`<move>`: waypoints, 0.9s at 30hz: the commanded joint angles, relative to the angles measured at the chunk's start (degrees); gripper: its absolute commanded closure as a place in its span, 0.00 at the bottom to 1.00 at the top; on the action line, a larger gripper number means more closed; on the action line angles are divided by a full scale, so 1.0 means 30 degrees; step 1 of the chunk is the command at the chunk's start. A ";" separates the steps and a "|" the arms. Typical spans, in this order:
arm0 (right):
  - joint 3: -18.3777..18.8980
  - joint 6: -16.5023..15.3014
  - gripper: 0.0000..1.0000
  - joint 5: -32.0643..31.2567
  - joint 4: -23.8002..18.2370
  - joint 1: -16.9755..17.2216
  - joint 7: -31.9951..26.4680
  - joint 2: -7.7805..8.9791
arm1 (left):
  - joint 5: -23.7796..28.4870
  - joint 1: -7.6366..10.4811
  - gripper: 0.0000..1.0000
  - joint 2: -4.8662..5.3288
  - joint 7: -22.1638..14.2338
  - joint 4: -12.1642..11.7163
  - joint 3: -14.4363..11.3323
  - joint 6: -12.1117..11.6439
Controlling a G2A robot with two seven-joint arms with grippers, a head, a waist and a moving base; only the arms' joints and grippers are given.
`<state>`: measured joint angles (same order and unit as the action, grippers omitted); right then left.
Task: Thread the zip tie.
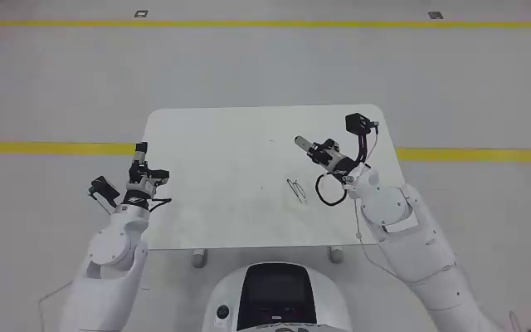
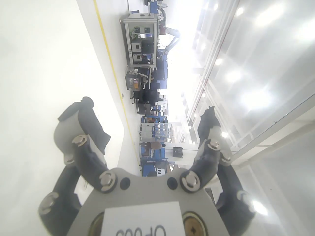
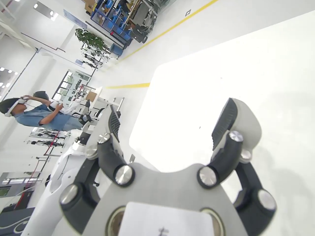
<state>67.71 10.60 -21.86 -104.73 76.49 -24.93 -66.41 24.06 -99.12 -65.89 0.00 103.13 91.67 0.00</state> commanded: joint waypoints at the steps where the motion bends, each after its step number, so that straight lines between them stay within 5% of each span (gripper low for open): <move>1: -0.0307 -0.0037 0.00 -0.0774 -0.0027 -0.0275 -0.0614 0.0022 | 0.0000 0.0000 0.00 0.0000 0.0000 0.0000 0.0000 0.0000; 8: -0.2437 0.2600 0.00 -0.3463 0.1475 -0.3349 -0.5990 -0.0162 | 0.0000 0.0000 0.00 0.0000 0.0000 0.0000 0.0000 0.0000; 27: -0.2437 0.2600 0.00 -0.3463 0.1475 -0.3349 -0.5990 -0.0162 | 0.0000 0.0000 0.00 0.0000 0.0000 0.0000 0.0000 0.0000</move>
<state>60.40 18.40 -32.24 -100.30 66.45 -42.88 -66.90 24.06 -99.12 -65.89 0.00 103.13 91.67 0.00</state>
